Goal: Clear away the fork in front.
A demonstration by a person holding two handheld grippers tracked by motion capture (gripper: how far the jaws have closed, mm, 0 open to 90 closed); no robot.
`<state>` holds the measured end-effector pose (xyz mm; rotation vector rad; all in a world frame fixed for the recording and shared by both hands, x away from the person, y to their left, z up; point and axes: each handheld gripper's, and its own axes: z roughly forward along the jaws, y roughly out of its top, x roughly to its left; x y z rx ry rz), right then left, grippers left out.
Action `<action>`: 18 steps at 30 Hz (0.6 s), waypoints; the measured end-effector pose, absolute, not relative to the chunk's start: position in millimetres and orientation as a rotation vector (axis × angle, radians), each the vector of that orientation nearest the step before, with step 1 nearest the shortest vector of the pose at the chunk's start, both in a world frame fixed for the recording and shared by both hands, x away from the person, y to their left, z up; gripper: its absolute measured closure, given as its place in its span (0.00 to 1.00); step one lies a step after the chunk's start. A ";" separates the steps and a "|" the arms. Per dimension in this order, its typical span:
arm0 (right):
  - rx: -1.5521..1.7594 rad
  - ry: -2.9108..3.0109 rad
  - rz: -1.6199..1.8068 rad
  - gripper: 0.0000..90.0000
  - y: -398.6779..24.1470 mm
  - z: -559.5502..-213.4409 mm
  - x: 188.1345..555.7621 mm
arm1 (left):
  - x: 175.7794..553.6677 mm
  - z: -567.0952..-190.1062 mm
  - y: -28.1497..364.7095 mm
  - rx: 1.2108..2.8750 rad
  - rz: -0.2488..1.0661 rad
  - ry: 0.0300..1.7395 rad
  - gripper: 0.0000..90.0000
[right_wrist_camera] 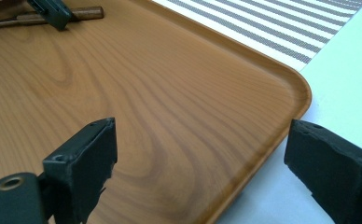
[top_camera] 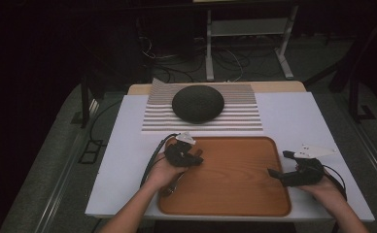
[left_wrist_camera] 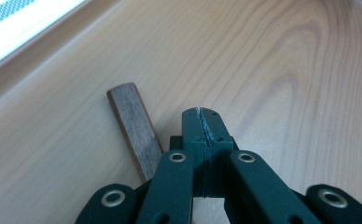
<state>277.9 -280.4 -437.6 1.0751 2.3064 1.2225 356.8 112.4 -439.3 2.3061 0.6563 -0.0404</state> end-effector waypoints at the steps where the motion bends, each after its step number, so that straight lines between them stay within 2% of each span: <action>1: 1.073 2.307 1.224 0.11 -280.2 -437.6 277.9 | 357.1 -439.5 112.8 2.309 -0.037 0.657 1.00; 18: 1.076 2.308 1.220 0.11 -280.7 -438.1 277.7 | 364.5 -441.5 137.3 2.261 -0.033 0.743 1.00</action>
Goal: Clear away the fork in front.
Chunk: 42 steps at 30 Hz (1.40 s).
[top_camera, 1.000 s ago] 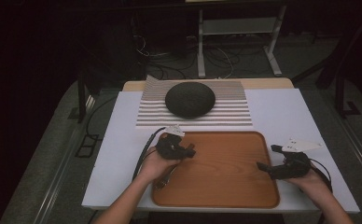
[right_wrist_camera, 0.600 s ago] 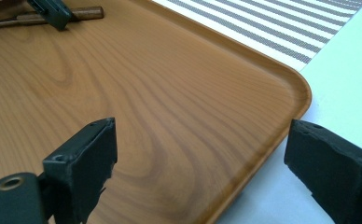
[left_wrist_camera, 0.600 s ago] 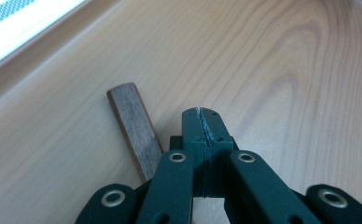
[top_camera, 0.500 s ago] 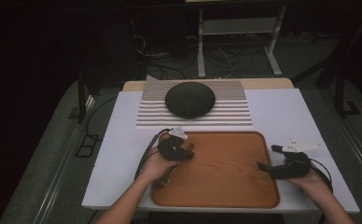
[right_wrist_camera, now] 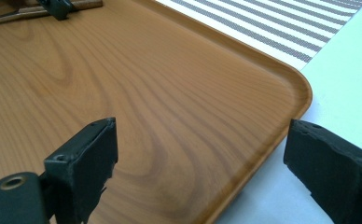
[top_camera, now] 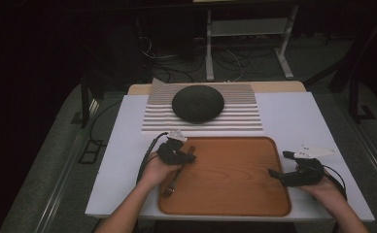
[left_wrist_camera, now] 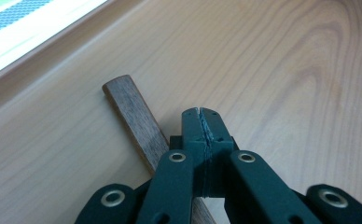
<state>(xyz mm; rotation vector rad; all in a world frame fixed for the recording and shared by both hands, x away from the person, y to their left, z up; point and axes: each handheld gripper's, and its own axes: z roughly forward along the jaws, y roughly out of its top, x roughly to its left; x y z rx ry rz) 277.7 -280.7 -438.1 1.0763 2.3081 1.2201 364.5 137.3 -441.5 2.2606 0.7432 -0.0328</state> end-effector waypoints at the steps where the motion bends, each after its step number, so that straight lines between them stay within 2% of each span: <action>1: 1.077 2.308 1.220 0.11 -280.9 -438.0 277.8 | 364.7 -441.5 138.7 2.258 -0.030 0.747 1.00; 33: 1.073 2.304 1.224 0.11 -282.8 -437.4 277.6 | 371.8 -440.5 187.5 2.217 0.017 0.881 0.99; 42: 1.074 2.301 1.228 0.11 -283.5 -436.9 276.0 | 371.4 -439.2 189.2 2.213 0.016 0.877 0.97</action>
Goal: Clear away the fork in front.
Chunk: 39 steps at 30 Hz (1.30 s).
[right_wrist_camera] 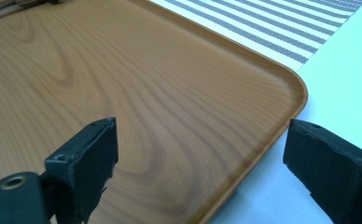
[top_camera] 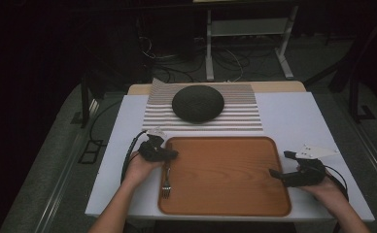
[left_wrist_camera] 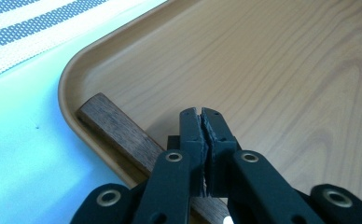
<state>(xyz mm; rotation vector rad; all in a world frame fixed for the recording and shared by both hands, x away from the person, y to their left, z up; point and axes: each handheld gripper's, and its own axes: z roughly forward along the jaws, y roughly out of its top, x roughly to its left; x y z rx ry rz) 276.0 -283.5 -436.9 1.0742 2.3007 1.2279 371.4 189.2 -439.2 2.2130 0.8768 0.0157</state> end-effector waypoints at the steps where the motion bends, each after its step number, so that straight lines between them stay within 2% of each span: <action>1: 1.076 2.300 1.227 0.11 -283.7 -437.0 275.9 | 371.2 -438.7 189.2 2.210 0.017 0.875 0.96; 7: 1.079 2.297 1.223 0.11 -284.6 -436.5 274.9 | 368.7 -432.4 190.3 2.173 0.037 0.828 0.88; 10: 1.079 2.298 1.222 0.11 -284.2 -436.6 274.7 | 365.3 -427.1 192.5 2.147 0.057 0.816 0.80; 16: 1.084 2.298 1.227 0.11 -285.3 -436.8 274.7 | 351.1 -415.3 199.0 2.107 0.122 0.796 0.50; 25: 1.080 2.295 1.230 0.11 -285.6 -436.2 273.2 | 328.4 -408.0 214.9 2.052 0.171 0.748 0.21; 29: 1.084 2.294 1.231 0.11 -285.4 -435.9 272.7 | 319.9 -411.6 217.3 2.064 0.193 0.738 0.15; 34: 1.087 2.293 1.229 0.11 -285.5 -436.0 272.4 | 309.6 -416.9 218.3 2.081 0.215 0.739 0.00; 39: 1.088 2.293 1.227 0.11 -285.4 -436.3 272.3 | 310.1 -420.6 221.2 2.082 0.205 0.749 0.00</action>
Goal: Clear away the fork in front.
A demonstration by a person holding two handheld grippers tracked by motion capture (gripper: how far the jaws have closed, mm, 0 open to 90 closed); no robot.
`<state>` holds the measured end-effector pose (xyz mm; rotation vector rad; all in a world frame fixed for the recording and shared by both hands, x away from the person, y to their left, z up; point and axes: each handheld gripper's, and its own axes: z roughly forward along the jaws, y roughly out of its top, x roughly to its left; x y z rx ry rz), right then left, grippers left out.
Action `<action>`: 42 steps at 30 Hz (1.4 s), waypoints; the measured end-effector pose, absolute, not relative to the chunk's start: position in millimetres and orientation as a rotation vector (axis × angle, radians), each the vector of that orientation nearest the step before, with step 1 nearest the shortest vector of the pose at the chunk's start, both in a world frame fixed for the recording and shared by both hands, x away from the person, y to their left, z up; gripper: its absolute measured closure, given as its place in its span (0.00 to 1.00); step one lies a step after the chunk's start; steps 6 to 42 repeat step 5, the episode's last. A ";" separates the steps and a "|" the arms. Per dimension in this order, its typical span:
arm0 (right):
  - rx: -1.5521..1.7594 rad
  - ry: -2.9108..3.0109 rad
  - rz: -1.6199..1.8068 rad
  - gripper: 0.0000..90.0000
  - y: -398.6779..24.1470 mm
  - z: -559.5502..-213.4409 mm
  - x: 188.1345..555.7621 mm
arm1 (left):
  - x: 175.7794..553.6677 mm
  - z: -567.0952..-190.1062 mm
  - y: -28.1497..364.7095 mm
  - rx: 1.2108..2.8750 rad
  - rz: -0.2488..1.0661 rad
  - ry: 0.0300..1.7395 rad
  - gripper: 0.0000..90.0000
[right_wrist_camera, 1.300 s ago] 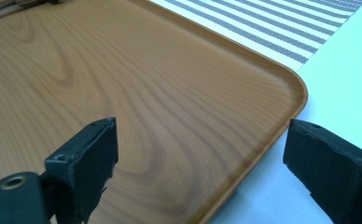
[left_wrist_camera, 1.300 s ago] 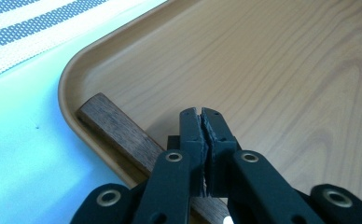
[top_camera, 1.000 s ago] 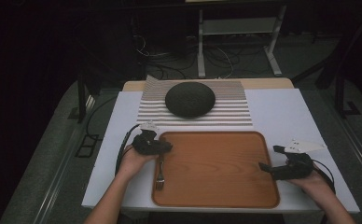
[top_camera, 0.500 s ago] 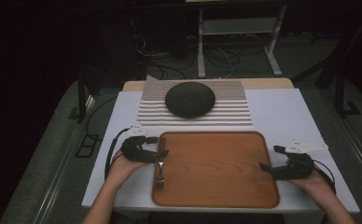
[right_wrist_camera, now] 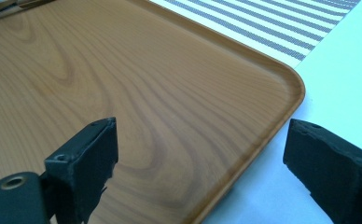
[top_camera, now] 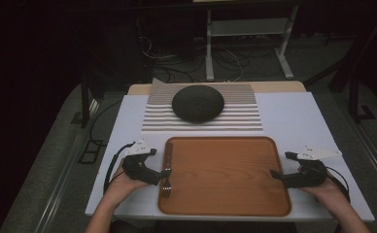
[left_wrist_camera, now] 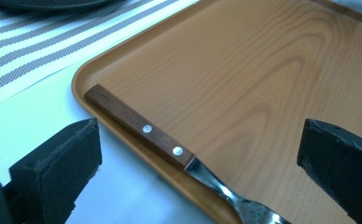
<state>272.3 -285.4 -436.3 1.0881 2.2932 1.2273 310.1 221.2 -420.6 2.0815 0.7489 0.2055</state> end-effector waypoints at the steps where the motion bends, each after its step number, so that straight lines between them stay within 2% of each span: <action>1: 1.089 2.293 1.228 0.11 -285.3 -436.2 272.2 | 310.3 -420.4 221.1 2.080 0.205 0.747 0.00; 42: 1.089 2.296 1.228 0.11 -285.2 -436.7 271.8 | 310.5 -420.5 220.2 2.082 0.203 0.740 0.00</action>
